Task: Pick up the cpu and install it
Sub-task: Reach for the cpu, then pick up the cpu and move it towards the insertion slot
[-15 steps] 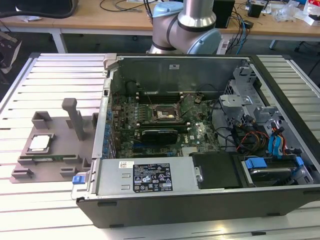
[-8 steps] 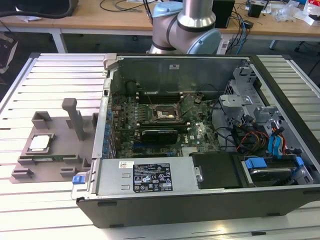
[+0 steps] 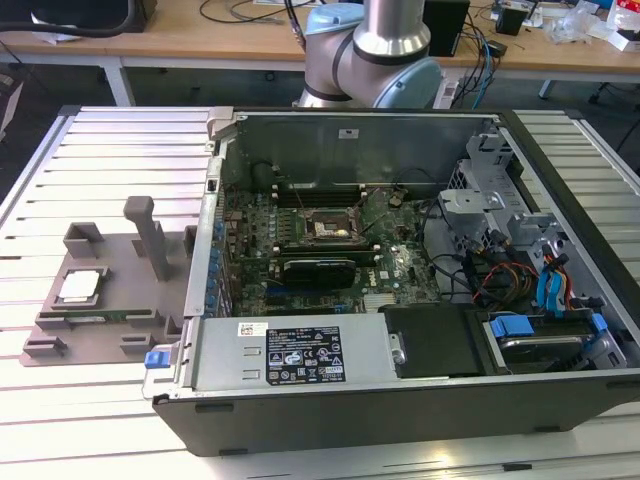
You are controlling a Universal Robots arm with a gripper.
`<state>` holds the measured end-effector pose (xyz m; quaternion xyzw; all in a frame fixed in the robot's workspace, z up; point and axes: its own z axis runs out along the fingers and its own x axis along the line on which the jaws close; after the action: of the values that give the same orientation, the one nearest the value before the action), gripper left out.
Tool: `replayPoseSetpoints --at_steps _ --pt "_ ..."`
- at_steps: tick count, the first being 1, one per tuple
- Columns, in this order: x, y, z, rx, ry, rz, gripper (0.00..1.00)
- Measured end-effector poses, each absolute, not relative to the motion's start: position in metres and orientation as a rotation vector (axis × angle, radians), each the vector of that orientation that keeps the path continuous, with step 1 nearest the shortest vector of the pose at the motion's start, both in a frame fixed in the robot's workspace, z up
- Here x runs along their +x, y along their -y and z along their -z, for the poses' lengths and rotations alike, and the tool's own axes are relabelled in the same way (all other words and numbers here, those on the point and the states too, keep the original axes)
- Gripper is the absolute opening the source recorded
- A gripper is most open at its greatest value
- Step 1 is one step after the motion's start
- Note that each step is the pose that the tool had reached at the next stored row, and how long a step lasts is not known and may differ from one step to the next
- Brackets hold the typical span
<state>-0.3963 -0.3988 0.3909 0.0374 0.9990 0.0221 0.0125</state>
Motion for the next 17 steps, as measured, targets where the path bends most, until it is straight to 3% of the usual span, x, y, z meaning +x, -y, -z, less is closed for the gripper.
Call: replayPoseSetpoints --at_steps 17 --pt "-0.4033 0.3989 -0.3907 0.117 -3.114 -0.069 0.11"
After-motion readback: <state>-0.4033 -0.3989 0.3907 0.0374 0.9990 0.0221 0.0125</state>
